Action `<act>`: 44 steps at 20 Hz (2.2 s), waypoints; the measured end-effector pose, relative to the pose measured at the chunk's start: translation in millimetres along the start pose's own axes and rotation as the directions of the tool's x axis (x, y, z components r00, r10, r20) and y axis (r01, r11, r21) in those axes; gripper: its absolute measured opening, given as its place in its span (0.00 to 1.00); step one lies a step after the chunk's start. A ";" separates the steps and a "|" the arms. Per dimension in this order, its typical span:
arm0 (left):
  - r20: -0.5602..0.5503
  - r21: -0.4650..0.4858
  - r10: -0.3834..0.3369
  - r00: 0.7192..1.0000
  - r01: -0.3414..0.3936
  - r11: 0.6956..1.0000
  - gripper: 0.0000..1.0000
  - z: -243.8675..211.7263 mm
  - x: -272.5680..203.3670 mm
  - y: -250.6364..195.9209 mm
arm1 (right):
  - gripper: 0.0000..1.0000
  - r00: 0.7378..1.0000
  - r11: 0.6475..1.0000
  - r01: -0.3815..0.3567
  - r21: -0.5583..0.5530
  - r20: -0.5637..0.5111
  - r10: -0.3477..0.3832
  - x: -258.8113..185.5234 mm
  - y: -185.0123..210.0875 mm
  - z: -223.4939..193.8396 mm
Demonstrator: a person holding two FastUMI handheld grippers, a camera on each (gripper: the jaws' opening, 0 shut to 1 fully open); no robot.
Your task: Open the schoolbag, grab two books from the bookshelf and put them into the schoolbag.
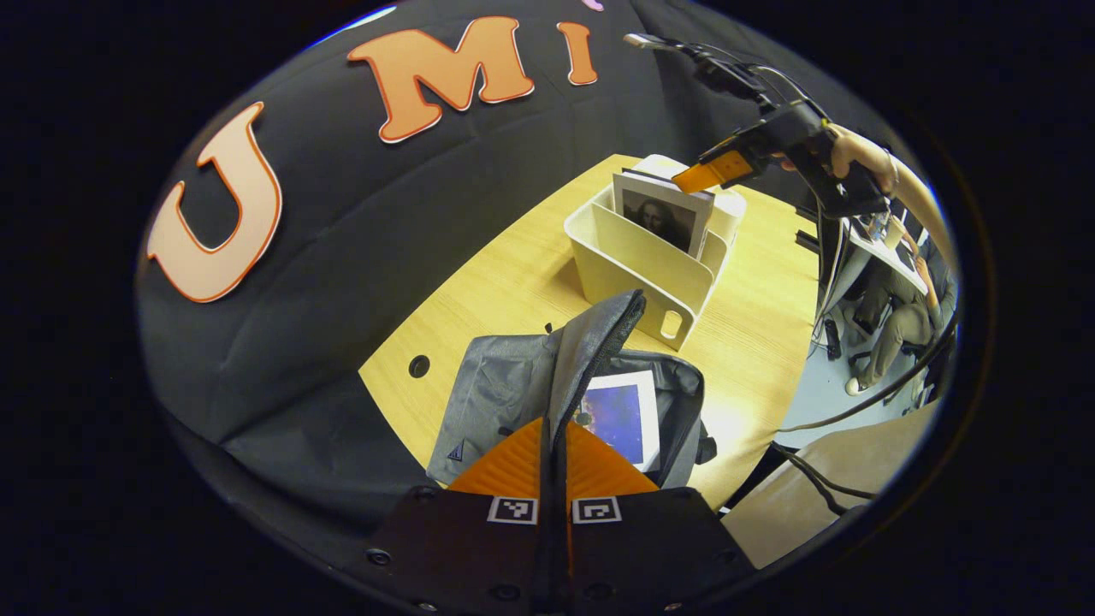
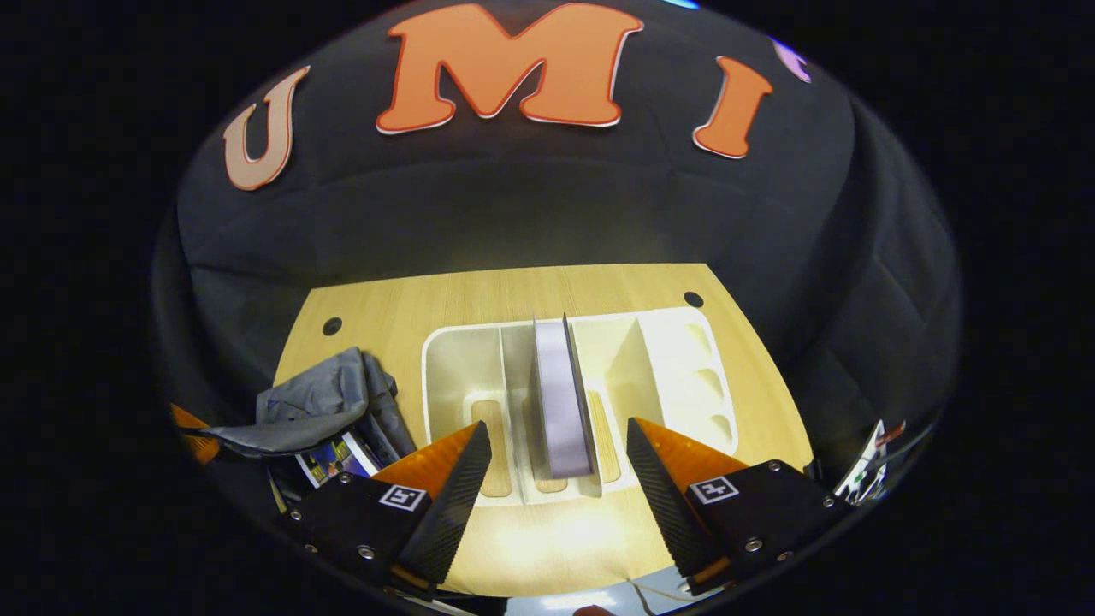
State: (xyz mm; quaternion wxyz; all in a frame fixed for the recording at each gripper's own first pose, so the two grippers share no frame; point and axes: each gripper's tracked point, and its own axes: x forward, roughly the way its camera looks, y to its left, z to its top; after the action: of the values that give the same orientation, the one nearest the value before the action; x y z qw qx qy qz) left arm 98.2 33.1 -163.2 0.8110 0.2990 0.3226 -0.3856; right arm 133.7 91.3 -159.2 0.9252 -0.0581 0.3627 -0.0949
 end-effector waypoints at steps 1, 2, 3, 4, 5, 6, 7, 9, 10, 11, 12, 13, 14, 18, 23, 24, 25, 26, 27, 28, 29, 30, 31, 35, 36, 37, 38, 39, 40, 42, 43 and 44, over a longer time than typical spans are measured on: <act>-0.002 -0.010 0.004 1.000 -0.004 1.000 0.01 -1.6 0.4 0.2 | 0.96 1.000 1.000 -0.008 -0.012 -0.027 0.007 8.2 1.9 0.9; -0.003 -0.019 0.008 1.000 -0.009 1.000 0.01 -1.2 0.0 1.1 | 0.96 0.999 1.000 -0.018 -0.024 -0.050 0.017 17.3 4.8 2.0; -0.005 -0.028 0.013 1.000 -0.013 1.000 0.01 -2.4 0.1 2.2 | 0.96 0.997 0.999 -0.027 -0.034 -0.076 0.024 27.3 6.5 1.3; -0.007 -0.037 0.016 1.000 -0.016 0.999 0.01 -1.9 -0.4 2.5 | 0.96 0.994 0.999 -0.030 -0.044 -0.106 0.025 35.3 7.7 -1.2; -0.010 -0.047 0.018 1.000 -0.019 0.999 0.01 -2.5 0.3 2.0 | 0.96 0.991 0.998 -0.028 -0.055 -0.131 0.021 42.4 8.5 -2.6; -0.012 -0.056 0.019 1.000 -0.020 0.998 0.01 -2.0 0.7 2.0 | 0.96 0.989 0.997 -0.033 -0.063 -0.149 0.023 53.1 9.6 -3.6; -0.014 -0.062 0.019 1.000 -0.020 0.998 0.01 -4.0 0.8 2.3 | 0.96 0.984 0.996 -0.040 -0.074 -0.178 0.026 61.7 11.1 -6.5; -0.019 -0.071 0.018 1.000 -0.020 0.997 0.01 -5.0 2.8 1.9 | 0.89 0.973 0.995 -0.064 -0.078 -0.225 0.045 70.2 17.7 -12.7; -0.021 -0.073 0.020 1.000 -0.022 0.997 0.01 -5.0 2.9 1.9 | 0.84 0.968 0.995 -0.068 -0.073 -0.245 0.048 76.4 20.2 -15.2; -0.023 -0.075 0.022 1.000 -0.023 0.997 0.01 -4.7 3.3 2.4 | 0.79 0.964 0.995 -0.076 -0.063 -0.258 0.057 79.4 21.7 -17.2; -0.024 -0.077 0.023 0.999 -0.025 0.997 0.01 -5.0 3.8 2.5 | 0.77 0.962 0.995 -0.077 -0.057 -0.267 0.059 82.5 22.7 -18.5; -0.025 -0.077 0.025 0.999 -0.027 0.997 0.01 -4.9 4.2 3.4 | 0.69 0.960 0.996 -0.076 -0.057 -0.275 0.057 86.1 22.2 -21.1; -0.027 -0.077 0.025 0.999 -0.027 0.997 0.01 -4.1 4.2 3.0 | 0.62 0.957 0.995 -0.078 -0.056 -0.283 0.060 88.9 21.2 -23.2; -0.029 -0.075 0.017 0.999 -0.019 0.997 0.01 -2.8 8.3 4.1 | 0.39 0.956 0.997 -0.073 -0.017 -0.284 0.065 82.9 20.2 -22.2; -0.021 -0.067 0.010 1.000 -0.011 0.998 0.01 -3.0 9.4 4.8 | 0.38 0.963 0.996 -0.090 0.026 -0.253 0.093 56.4 20.0 -11.7; -0.018 -0.062 0.006 1.000 -0.007 0.998 0.01 -2.8 10.1 5.9 | 0.38 0.965 0.996 -0.084 0.026 -0.245 0.088 49.4 17.7 -9.2; -0.016 -0.059 0.002 1.000 -0.003 0.998 0.01 -2.7 10.1 5.3 | 0.38 0.968 0.997 -0.076 0.021 -0.236 0.079 41.5 14.9 -6.5; -0.013 -0.055 -0.003 1.000 0.002 0.999 0.01 -2.2 10.8 5.4 | 0.38 0.972 0.997 -0.070 0.020 -0.224 0.073 31.9 12.8 -2.8; -0.009 -0.048 -0.008 1.000 0.008 0.999 0.01 -2.8 11.9 5.8 | 0.38 0.974 0.997 -0.074 0.023 -0.213 0.077 21.2 11.7 2.0; -0.008 -0.045 -0.010 1.000 0.010 0.999 0.01 -2.8 13.8 7.3 | 0.38 0.977 0.996 -0.077 0.037 -0.195 0.083 9.5 11.2 8.3; -0.009 -0.044 -0.012 1.000 0.011 0.999 0.01 -4.7 16.2 9.5 | 0.38 0.981 0.996 -0.077 0.048 -0.176 0.085 -2.5 9.0 15.5; -0.008 -0.045 -0.014 1.000 0.013 0.999 0.01 -5.3 17.1 11.4 | 0.38 0.985 0.996 -0.072 0.056 -0.155 0.080 -14.2 5.7 21.9; -0.006 -0.043 -0.018 1.000 0.017 0.999 0.01 -5.2 18.0 11.8 | 0.38 0.989 0.996 -0.067 0.054 -0.132 0.073 -27.7 2.6 28.4; 0.008 -0.031 -0.045 0.999 0.045 0.998 0.01 -6.1 19.4 9.2 | 0.37 0.997 0.997 -0.064 0.043 -0.049 0.066 -85.7 2.9 42.6; 0.010 -0.025 -0.048 0.999 0.048 0.999 0.01 -5.1 20.0 10.0 | 0.37 0.996 0.995 -0.079 0.054 -0.034 0.081 -98.7 8.8 44.4; 0.013 -0.020 -0.049 0.999 0.049 0.999 0.01 -5.8 20.6 11.2 | 0.37 0.995 0.993 -0.100 0.065 -0.023 0.101 -112.5 15.1 44.2; 0.014 -0.018 -0.052 0.999 0.052 0.998 0.01 -5.9 21.2 11.9 | 0.37 0.993 0.990 -0.119 0.078 -0.012 0.121 -125.7 20.6 41.9; 0.017 -0.016 -0.059 0.998 0.060 0.998 0.01 -5.6 21.4 12.2 | 0.37 0.990 0.986 -0.141 0.091 -0.002 0.141 -137.4 26.5 38.8; 0.016 -0.016 -0.069 0.997 0.069 0.997 0.01 -6.9 21.8 11.5 | 0.37 0.986 0.980 -0.167 0.105 0.005 0.167 -147.3 35.4 33.9; 0.015 -0.008 -0.078 0.997 0.078 0.997 0.01 -8.5 22.8 11.4 | 0.37 0.975 0.964 -0.221 0.150 0.020 0.221 -162.6 50.6 19.3; 0.015 -0.001 -0.079 0.997 0.079 0.997 0.01 -8.4 22.1 12.9 | 0.37 0.968 0.952 -0.248 0.176 0.022 0.249 -167.0 58.4 10.4; 0.016 0.005 -0.078 0.997 0.078 0.997 0.01 -7.4 21.5 13.2 | 0.37 0.961 0.941 -0.272 0.199 0.017 0.275 -167.9 65.9 -1.4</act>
State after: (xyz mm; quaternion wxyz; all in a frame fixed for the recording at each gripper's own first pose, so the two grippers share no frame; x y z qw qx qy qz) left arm 117.4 36.2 -180.8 0.7972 0.2849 0.3265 -0.4203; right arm 20.9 192.0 -60.9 0.9286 0.0864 0.3610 -0.0018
